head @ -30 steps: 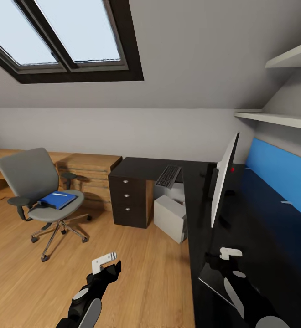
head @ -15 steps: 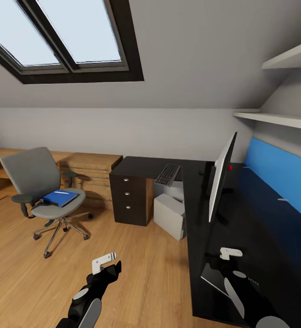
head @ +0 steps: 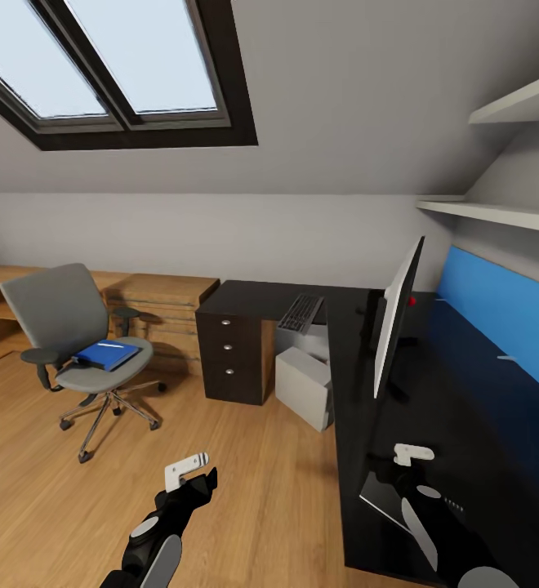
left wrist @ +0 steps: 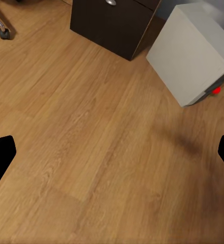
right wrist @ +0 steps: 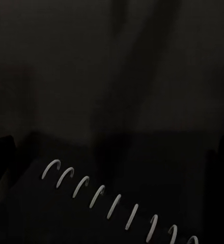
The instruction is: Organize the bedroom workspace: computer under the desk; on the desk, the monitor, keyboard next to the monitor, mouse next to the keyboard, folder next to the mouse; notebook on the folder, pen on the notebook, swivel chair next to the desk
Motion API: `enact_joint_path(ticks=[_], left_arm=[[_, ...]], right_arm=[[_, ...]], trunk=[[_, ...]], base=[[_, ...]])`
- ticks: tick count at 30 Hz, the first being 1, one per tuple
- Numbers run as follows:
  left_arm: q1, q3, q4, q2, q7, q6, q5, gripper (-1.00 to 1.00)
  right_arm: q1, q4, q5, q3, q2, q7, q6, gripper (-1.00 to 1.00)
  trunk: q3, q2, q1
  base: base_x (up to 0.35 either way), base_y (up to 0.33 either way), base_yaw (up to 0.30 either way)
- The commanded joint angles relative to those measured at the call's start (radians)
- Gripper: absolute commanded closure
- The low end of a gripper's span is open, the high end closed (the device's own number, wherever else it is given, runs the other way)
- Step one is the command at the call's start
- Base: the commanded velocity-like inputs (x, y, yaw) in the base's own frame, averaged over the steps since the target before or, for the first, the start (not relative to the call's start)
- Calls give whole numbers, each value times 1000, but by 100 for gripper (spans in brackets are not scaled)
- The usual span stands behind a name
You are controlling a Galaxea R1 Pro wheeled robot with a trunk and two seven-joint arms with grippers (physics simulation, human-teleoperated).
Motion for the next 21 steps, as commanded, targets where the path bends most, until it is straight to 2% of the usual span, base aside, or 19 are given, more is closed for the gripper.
enact_joint_path(ticks=[1, 4, 10, 21], left_arm=[[-1, -1, -2, 0, 8, 2, 8, -100], [-1, -1, -2, 0, 7, 2, 8, -100], [0, -1, -2, 0, 7, 2, 8, -100], [-1, -1, -2, 0, 7, 2, 8, -100]], right_arm=[[0, -1, -18, 1, 0, -3, 8, -100], [0, -2, -18, 1, 0, -3, 8, -100], [0, -3, -18, 1, 0, -3, 8, -100], [0, -3, -18, 1, 0, -3, 8, -100]], trunk=[[-1, -1, 0], [-1, -1, 0], [-1, -1, 0], [-1, -1, 0]], base=[[0, 0, 0], [0, 0, 0], [-168, 0, 0], [-10, 0, 0]])
